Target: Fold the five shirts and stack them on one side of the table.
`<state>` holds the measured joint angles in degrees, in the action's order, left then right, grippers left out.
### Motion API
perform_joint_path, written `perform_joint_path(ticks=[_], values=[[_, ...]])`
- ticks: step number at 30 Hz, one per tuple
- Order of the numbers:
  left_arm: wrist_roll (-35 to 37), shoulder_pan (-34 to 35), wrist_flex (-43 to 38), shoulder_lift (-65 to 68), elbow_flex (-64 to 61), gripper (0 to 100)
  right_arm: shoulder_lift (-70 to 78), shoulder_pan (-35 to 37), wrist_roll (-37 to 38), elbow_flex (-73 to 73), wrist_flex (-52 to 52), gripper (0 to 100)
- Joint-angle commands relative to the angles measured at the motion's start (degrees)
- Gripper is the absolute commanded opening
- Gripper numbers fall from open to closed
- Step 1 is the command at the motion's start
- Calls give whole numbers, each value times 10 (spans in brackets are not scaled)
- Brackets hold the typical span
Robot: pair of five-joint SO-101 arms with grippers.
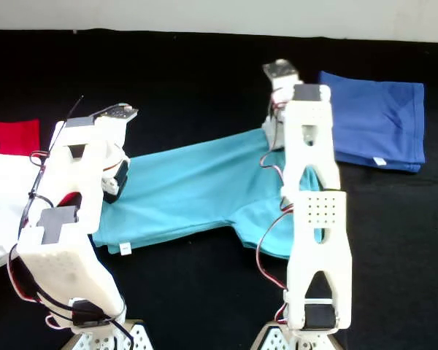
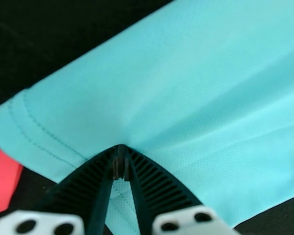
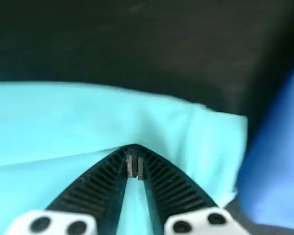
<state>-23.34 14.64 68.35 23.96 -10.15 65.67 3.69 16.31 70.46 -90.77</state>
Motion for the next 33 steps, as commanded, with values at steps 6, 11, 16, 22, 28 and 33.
perform_joint_path(ticks=[6, 11, 16, 22, 28, 33], values=[[5, 23, 10, 0, 36, 8, -36, -42, 4, 196, -106, 5], [5, 5, 136, 0, 131, 9, -71, -54, 4, 220, -105, 5], [5, 0, 269, -2, 252, 10, -168, -53, -8, 120, -105, 5], [4, 0, 297, -113, 218, 10, -372, -18, -44, -174, -104, 5], [3, 0, 156, -221, -35, 8, -543, 27, -41, -478, -100, 5], [3, 0, 62, -267, -202, 8, -664, 20, 3, -735, 0, 5]])
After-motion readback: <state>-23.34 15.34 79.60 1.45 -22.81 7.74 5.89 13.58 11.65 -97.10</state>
